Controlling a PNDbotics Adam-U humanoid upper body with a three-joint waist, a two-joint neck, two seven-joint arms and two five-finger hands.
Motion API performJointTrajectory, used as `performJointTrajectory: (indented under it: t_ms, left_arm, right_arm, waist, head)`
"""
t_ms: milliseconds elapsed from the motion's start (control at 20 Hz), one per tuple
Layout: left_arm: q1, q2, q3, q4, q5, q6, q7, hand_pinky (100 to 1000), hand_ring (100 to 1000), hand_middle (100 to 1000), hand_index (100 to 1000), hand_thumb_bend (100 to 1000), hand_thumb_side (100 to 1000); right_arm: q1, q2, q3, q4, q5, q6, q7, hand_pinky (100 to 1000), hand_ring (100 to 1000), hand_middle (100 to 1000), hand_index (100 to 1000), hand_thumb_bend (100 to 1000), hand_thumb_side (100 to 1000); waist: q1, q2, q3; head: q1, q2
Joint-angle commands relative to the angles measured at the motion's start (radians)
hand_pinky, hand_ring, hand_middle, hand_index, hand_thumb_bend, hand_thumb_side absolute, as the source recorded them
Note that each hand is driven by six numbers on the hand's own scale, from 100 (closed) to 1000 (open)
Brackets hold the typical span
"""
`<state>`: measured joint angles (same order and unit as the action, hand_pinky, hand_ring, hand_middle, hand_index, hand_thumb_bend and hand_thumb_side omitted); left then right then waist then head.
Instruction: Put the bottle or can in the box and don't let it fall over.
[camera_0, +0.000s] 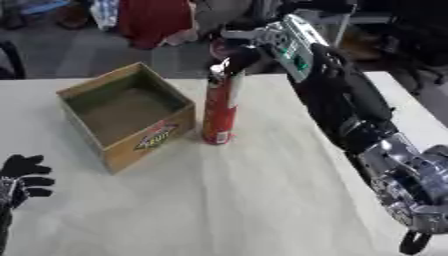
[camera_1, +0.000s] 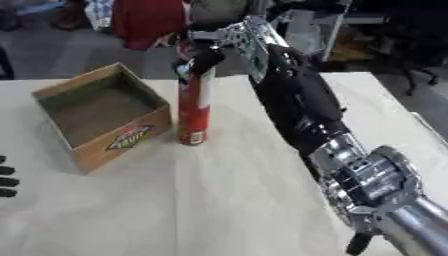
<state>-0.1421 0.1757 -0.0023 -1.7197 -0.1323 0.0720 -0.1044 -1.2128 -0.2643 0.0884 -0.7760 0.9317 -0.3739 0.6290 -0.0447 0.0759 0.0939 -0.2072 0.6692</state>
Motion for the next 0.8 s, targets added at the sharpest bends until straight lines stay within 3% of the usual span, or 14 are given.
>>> performJointTrajectory:
  t_ms: [50,700,750,800]
  left_arm:
    - [-0.013,0.009,0.002,-0.016,0.002,0.0,-0.002,618,630,627,804,493,951]
    - [-0.013,0.012,0.0,-0.016,0.003,0.0,-0.004,618,632,627,804,488,955]
    - [-0.014,0.012,-0.001,-0.016,0.003,0.0,-0.005,619,633,627,804,479,966]
    - [-0.017,0.013,-0.002,-0.016,0.003,0.0,-0.005,618,633,627,805,488,954]
  right_arm:
    - [-0.01,-0.011,0.002,-0.017,-0.01,-0.002,-0.007,289,519,685,838,100,228]
    - [-0.074,-0.034,-0.004,-0.118,-0.124,-0.005,-0.089,242,483,632,805,100,125]
    - [-0.083,-0.034,-0.006,-0.126,-0.133,-0.004,-0.094,240,482,632,805,100,239]
    - [-0.091,-0.035,-0.008,-0.135,-0.141,-0.004,-0.099,240,482,633,805,100,118]
  waist:
    - [0.005,-0.014,-0.001]
    - [-0.002,-0.012,0.01]
    - [-0.004,-0.012,0.013]
    - [-0.006,-0.011,0.018]
  head:
    - [-0.008,-0.017]
    - [-0.004,-0.013]
    - [-0.002,-0.013]
    - [0.0,-0.013]
